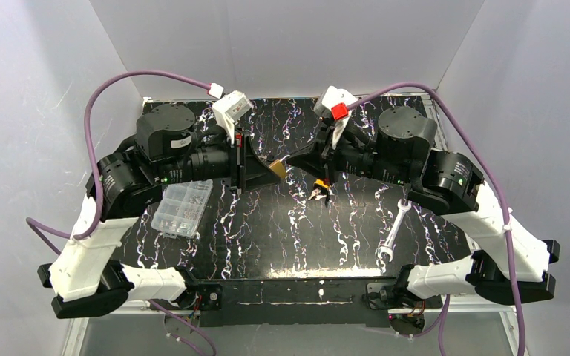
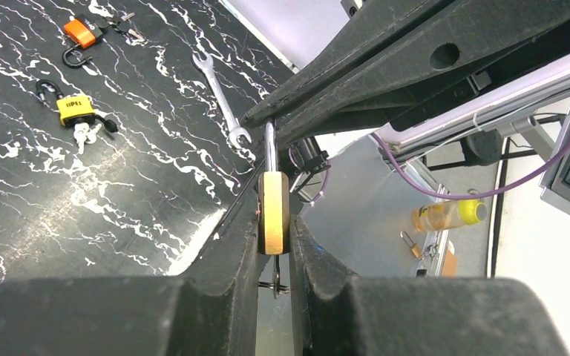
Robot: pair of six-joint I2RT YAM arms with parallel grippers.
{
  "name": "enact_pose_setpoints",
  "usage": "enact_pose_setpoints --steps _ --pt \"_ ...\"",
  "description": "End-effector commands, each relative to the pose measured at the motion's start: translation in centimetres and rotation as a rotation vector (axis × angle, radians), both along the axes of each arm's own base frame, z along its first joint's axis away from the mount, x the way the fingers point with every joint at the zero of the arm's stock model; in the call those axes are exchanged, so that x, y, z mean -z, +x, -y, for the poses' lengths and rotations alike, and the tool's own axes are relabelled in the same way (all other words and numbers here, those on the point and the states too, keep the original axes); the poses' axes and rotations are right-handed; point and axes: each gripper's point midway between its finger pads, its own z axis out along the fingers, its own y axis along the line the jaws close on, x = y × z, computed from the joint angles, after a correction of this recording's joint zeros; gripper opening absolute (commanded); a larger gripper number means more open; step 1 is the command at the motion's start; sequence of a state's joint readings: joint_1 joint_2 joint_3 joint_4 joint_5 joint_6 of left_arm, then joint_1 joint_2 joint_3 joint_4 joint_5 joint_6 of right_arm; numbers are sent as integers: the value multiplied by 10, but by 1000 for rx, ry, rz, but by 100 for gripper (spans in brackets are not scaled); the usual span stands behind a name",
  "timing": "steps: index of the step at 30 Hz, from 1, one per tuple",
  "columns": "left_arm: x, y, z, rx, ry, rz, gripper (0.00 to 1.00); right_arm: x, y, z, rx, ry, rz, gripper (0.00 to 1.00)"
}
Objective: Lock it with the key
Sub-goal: Lock the lock.
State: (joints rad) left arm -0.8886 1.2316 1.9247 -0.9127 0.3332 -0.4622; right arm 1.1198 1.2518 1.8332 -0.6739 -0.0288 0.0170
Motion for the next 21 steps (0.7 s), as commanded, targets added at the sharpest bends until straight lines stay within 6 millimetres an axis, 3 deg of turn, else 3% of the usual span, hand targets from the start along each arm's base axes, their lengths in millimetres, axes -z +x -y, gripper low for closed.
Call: enact_pose_setpoints --steps 1,5,21 --pt "-28 31 36 -14 -87 130 0 -4 -79 -45 -405 57 -89 1" --pt "-25 44 36 -67 -66 149 0 -1 -84 -48 -423 49 -102 1" --pt "-26 62 49 -97 -41 225 0 11 -96 -69 -455 -1 -121 1"
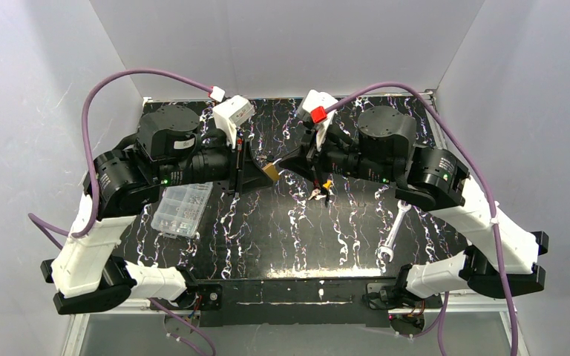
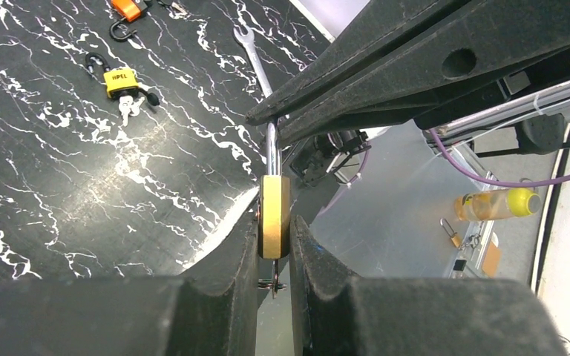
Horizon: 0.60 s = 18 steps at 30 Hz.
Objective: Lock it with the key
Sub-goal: Lock the lock.
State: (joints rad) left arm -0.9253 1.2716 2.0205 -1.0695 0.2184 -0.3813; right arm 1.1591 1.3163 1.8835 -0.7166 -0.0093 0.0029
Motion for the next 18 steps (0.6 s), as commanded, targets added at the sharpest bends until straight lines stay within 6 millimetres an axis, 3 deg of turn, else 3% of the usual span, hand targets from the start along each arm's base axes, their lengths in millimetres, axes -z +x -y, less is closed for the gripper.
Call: enact_pose_setpoints --steps 1,18 --pt "-43 60 64 -46 -180 202 0 -1 -94 -52 -435 57 -126 1" --pt "-64 88 79 -110 -251 307 0 -9 -120 -50 -550 114 -215 1"
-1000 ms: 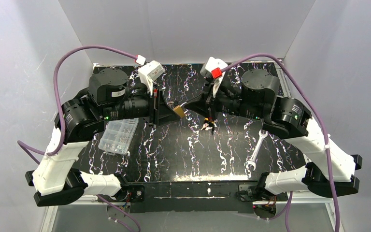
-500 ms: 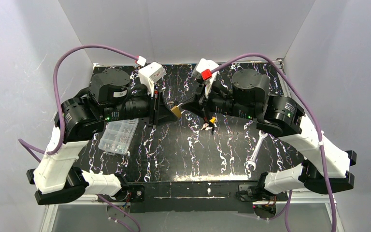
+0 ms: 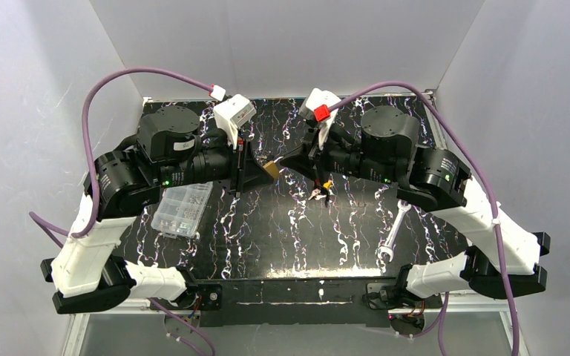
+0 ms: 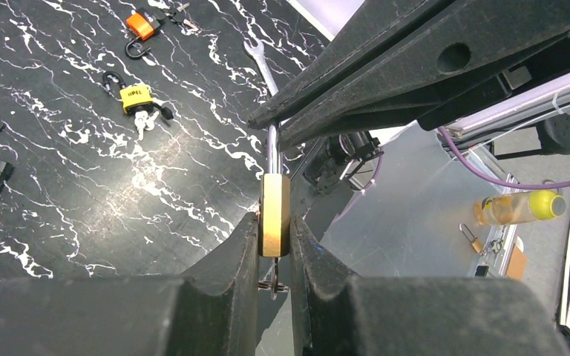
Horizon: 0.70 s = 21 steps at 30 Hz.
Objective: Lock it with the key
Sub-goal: Lock the lock.
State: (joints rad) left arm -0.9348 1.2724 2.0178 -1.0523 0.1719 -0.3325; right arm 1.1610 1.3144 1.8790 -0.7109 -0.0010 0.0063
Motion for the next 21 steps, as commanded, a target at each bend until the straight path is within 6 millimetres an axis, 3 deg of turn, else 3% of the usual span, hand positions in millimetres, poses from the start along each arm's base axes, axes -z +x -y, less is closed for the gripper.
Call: enact_pose_setpoints --steps 1,9,12,17,21 --pt "-65 80 81 -93 -284 243 0 -9 -121 -51 -556 118 -221 1" --pt "-70 100 77 -199 -317 278 0 -10 -121 -56 -529 169 -242 1" --pt "-64 110 75 -236 -303 277 0 -14 -120 -54 -515 188 -239 1" --pt "-61 113 79 -235 -317 273 0 -12 -119 -57 -497 191 -248 1" --pt "-57 109 79 -209 -301 262 0 -10 -92 -52 -338 180 -202 1"
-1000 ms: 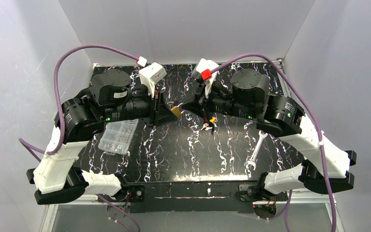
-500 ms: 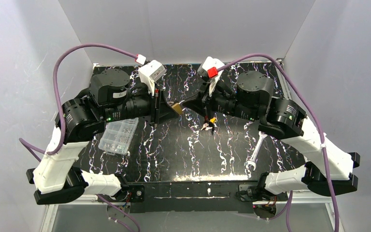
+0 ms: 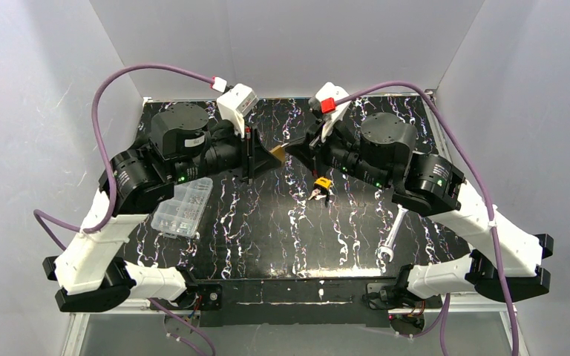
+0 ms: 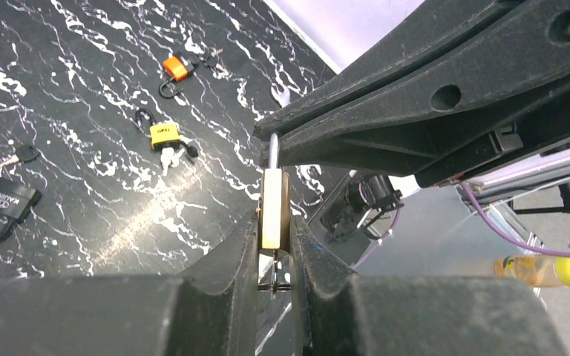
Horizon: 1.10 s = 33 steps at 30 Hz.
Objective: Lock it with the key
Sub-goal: Lock the lock.
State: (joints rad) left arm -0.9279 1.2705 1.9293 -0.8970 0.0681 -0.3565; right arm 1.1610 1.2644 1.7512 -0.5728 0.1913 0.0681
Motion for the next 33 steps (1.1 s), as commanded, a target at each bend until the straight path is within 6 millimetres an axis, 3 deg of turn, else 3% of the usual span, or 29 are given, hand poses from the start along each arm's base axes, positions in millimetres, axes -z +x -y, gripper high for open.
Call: enact_pose_setpoints --steps 1,4,11,17,18,33 --pt "-53 74 66 -84 -241 216 0 -14 -112 -55 -483 129 -155 1" --pt "-41 64 62 -28 -244 183 0 -16 -82 -41 -373 132 -142 1" --pt "-29 43 53 91 -270 126 0 -23 -43 -19 -236 176 -109 1" --pt "-11 44 48 76 -250 73 0 -27 -1 -5 -5 159 -21 1" --pt "-8 44 47 72 -251 65 4 -27 5 -3 23 156 -13 1" --pt "9 44 35 51 -229 71 36 -38 29 18 144 130 69 1"
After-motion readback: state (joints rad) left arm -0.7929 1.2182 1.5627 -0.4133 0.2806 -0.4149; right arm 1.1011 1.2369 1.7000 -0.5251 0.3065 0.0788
